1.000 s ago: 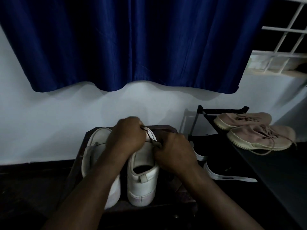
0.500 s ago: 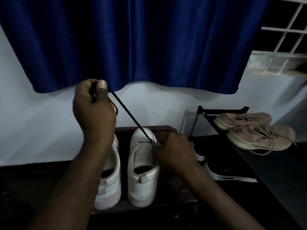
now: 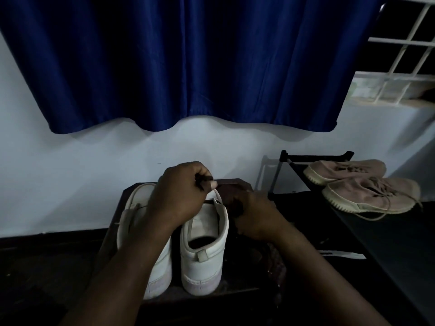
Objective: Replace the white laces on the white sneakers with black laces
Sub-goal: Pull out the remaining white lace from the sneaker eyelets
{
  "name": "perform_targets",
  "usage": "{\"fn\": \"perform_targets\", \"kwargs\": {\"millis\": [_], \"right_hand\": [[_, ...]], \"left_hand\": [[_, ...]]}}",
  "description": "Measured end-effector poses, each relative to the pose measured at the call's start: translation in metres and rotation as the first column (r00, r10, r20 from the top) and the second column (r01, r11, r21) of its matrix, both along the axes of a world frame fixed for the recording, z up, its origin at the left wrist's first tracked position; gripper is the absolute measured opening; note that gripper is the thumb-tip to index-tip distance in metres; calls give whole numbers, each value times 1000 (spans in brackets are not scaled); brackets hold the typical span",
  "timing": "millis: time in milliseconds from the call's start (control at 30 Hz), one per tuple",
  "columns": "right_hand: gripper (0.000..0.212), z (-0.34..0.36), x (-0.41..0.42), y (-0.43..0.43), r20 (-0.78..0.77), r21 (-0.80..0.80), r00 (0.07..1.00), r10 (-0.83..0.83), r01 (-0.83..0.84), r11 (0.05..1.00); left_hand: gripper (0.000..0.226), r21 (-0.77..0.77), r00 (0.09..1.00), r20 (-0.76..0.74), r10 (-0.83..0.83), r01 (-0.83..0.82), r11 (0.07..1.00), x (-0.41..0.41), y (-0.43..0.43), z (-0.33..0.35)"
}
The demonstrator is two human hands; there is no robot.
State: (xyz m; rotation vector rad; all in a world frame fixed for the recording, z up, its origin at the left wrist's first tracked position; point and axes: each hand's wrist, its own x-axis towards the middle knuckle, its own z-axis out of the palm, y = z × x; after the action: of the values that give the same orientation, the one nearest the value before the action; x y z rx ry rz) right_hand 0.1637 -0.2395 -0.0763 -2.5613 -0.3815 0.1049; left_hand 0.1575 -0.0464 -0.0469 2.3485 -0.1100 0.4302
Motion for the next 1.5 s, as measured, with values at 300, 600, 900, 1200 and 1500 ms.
{"fn": "perform_targets", "kwargs": {"millis": [300, 600, 900, 1200, 1500], "right_hand": [[17, -13, 17, 9, -44, 205, 995, -84, 92, 975], [11, 52, -5, 4, 20, 994, 999, 44, -25, 108], [28, 96, -26, -26, 391, 916, 916, 85, -379, -131], [17, 35, -1, 3, -132, 848, 983, -124, 177, 499], [15, 15, 9, -2, 102, 507, 968, -229, 148, 849]], "left_hand": [[10, 174, 997, 70, 22, -34, 984, 0, -1, -8], [8, 185, 998, 16, 64, -66, 981, 3, 0, -12], [12, 192, 997, 30, 75, -79, 978, 3, 0, -12], [10, -195, 994, 81, 75, -58, 979, 0, 5, 0], [9, -546, 999, 38, -16, 34, 837, -6, 15, 18]]}}
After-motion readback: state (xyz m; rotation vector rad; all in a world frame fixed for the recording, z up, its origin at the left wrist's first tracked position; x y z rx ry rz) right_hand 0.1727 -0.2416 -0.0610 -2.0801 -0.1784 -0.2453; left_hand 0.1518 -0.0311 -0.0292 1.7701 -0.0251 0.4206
